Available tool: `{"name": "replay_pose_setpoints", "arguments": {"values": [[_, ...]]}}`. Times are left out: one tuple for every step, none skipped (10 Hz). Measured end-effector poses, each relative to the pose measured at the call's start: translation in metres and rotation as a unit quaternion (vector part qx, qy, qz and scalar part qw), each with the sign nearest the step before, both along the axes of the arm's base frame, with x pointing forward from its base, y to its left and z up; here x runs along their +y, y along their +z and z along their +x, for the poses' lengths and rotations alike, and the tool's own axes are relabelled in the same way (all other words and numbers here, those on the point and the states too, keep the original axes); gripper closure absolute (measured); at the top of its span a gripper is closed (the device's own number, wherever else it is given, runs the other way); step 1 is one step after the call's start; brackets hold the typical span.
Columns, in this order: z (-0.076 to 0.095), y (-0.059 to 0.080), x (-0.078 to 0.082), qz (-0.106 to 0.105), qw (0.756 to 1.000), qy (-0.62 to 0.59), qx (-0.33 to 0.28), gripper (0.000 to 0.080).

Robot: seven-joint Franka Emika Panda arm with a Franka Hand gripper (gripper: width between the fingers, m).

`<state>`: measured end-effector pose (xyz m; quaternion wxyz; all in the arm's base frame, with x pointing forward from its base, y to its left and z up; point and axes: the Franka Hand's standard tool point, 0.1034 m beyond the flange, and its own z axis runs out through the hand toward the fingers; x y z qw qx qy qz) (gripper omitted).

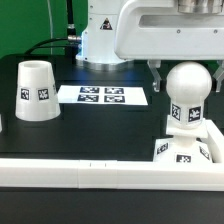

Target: Assemble lamp

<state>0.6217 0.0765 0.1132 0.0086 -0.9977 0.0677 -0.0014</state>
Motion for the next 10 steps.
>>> {"name": "replay_pose_setpoints", "arguments": {"values": [[-0.0004,0.0,0.0002,0.003,0.999,-0.035,0.002,0.0222],[-0.0007,-0.0002,0.0007,0.007,0.995,-0.095,0.004,0.0222],[-0.0019,-0.0007,0.0016,0.01,0.989,-0.147,0.007,0.0222],[-0.0026,-0.001,0.0024,0.014,0.983,-0.181,0.011,0.0222],[-0.0041,-0.0015,0.0038,0.019,0.973,-0.228,0.017,0.0222],[-0.0049,-0.0017,0.0055,0.024,0.962,-0.269,0.022,0.0222],[-0.005,-0.0017,0.0068,0.026,0.951,-0.308,0.025,0.0222],[-0.006,-0.0023,0.0084,0.028,0.938,-0.344,0.029,0.0222],[-0.0069,-0.0028,0.0084,0.03,0.93,-0.365,0.033,0.0222],[-0.0072,-0.0031,0.0078,0.033,0.923,-0.381,0.036,0.0222]]}}
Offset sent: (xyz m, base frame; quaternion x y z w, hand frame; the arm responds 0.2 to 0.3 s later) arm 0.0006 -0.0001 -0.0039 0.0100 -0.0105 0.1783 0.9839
